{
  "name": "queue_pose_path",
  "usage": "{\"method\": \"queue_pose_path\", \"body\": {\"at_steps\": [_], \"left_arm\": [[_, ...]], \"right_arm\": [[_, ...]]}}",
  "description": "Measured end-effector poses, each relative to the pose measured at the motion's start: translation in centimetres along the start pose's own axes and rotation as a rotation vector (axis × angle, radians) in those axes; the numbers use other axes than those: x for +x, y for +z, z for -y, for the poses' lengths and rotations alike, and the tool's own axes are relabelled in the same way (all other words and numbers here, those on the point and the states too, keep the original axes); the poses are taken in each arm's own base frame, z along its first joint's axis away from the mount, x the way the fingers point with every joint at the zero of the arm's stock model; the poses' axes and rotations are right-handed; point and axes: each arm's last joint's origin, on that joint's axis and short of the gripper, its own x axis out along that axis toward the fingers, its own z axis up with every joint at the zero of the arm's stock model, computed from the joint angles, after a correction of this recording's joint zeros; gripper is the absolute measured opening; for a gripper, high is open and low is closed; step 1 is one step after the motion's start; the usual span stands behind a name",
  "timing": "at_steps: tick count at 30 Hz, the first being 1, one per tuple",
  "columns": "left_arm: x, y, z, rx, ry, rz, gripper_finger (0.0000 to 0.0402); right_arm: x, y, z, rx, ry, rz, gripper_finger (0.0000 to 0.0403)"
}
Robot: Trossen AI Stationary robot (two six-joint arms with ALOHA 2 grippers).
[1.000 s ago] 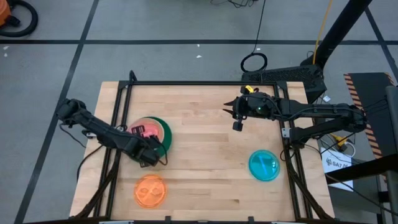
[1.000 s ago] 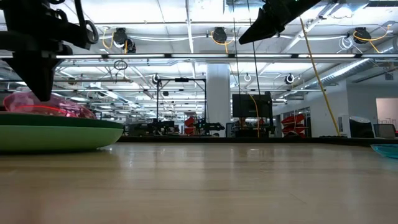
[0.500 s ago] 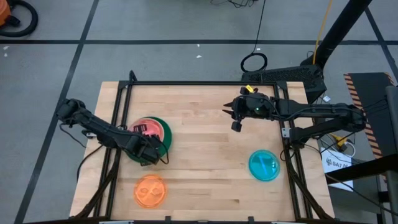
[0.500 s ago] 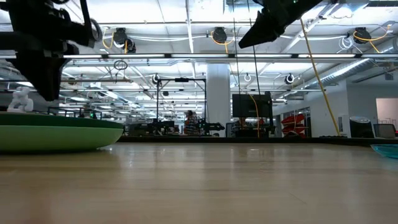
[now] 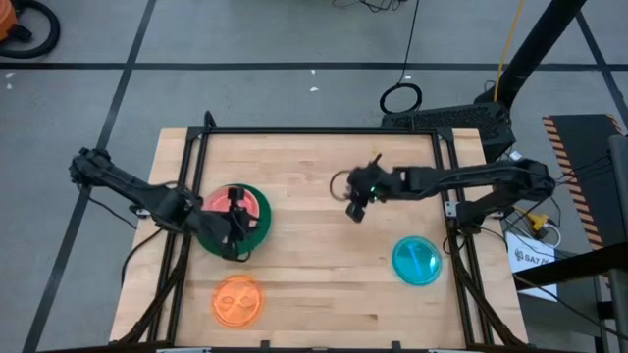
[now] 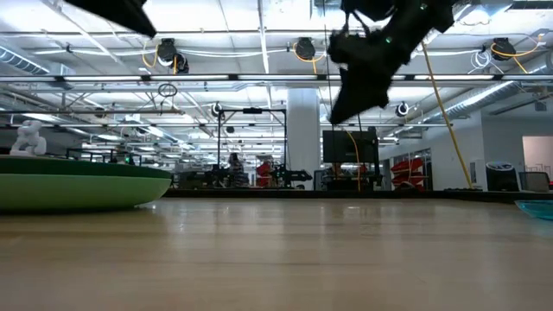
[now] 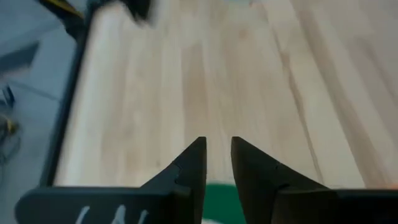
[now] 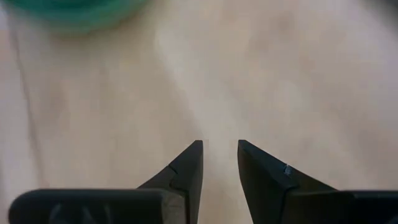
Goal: Stack plastic plates
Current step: Stack the blue plate on top of the pink plate
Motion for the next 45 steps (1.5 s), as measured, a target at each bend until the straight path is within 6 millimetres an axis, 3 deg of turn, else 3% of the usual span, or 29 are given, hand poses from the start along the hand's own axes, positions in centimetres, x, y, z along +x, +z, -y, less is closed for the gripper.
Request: {"method": "queue_pose_path", "body": {"at_steps": [5, 10, 14, 27, 36, 45], "left_arm": [[-0.8, 0.2, -0.4, 0.034, 0.002, 0.055, 0.0083], [-0.5, 0.2, -0.2, 0.013, 0.0, 0.035, 0.0083], [-0.3, 0.0, -0.2, 0.016, 0.0, 0.015, 0.0083], [-0.3, -0.2, -0.2, -0.008, 0.0, -0.008, 0.0083], [-0.3, -0.2, -0.2, -0.025, 0.0, -0.008, 0.0083], [-0.3, -0.2, -0.2, -0.019, 0.002, -0.007, 0.0083]], "right_arm": [[0.5, -3.3, -1.1, 0.129, 0.051, -0.339, 0.0092], [-1.6, -6.3, -1.6, 0.253, -0.034, -0.649, 0.0092], [-3.1, -7.9, -2.1, 0.325, -0.165, -0.766, 0.0092], [-3.5, -10.9, -5.2, 0.339, -0.204, -0.874, 0.0092], [-2.5, -15.5, -4.0, 0.339, -0.278, -0.95, 0.0092], [-1.3, -16.2, -3.6, 0.304, -0.277, -0.789, 0.0092]]}}
